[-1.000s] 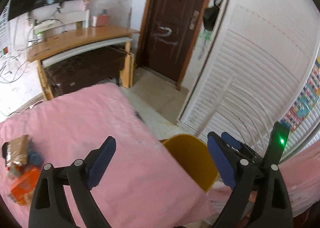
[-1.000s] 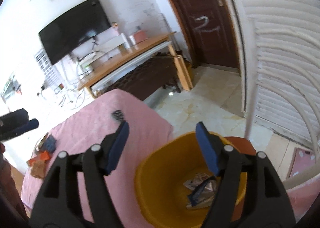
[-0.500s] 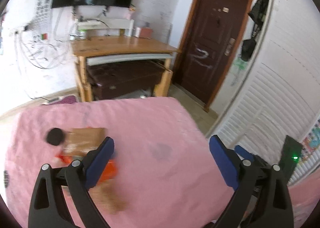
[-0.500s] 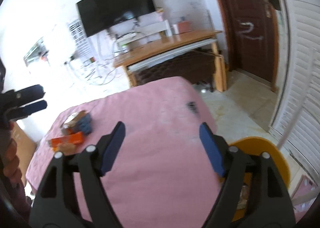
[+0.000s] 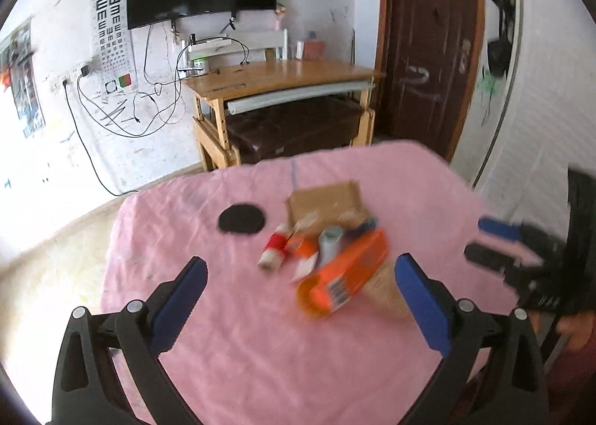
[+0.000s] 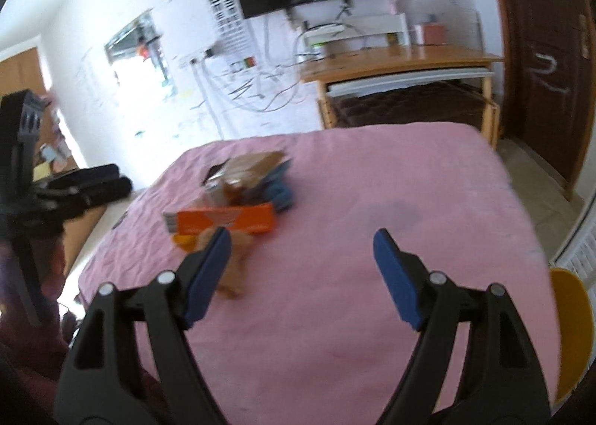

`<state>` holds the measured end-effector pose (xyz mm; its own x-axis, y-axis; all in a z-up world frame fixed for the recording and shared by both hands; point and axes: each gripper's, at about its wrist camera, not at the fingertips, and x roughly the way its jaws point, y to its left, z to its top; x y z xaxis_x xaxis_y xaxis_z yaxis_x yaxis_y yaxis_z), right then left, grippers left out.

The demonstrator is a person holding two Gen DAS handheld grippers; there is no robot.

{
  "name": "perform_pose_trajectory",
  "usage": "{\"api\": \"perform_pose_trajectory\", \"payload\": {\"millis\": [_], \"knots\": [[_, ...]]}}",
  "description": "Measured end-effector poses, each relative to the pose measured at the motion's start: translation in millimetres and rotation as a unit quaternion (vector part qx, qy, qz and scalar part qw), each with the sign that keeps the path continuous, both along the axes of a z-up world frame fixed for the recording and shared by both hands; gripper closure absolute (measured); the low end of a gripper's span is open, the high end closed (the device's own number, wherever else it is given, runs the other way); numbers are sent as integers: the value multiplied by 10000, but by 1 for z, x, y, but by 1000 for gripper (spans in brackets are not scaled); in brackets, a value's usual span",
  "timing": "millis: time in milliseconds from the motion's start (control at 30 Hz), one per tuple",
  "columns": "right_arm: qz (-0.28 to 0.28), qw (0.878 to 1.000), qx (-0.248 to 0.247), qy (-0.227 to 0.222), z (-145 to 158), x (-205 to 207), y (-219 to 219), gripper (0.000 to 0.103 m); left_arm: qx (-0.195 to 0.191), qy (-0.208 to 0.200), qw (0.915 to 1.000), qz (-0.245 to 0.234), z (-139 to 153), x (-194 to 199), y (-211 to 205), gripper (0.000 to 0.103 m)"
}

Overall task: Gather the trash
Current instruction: 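Grasp the orange cup lid with the left tool while the right tool grasps the fibrous clump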

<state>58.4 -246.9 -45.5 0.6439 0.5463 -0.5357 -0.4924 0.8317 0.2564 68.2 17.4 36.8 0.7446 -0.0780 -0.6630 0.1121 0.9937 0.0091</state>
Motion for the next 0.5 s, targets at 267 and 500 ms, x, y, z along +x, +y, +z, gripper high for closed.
{"api": "perform_pose_trajectory", "payload": {"millis": [267, 500], "knots": [[599, 9980, -199, 59, -5, -15, 47, 17, 458, 394, 9965, -575, -43, -8, -3, 8], [920, 9946, -472, 100, -12, -21, 68, 18, 133, 804, 9938, -752, -72, 20, -3, 28]]}}
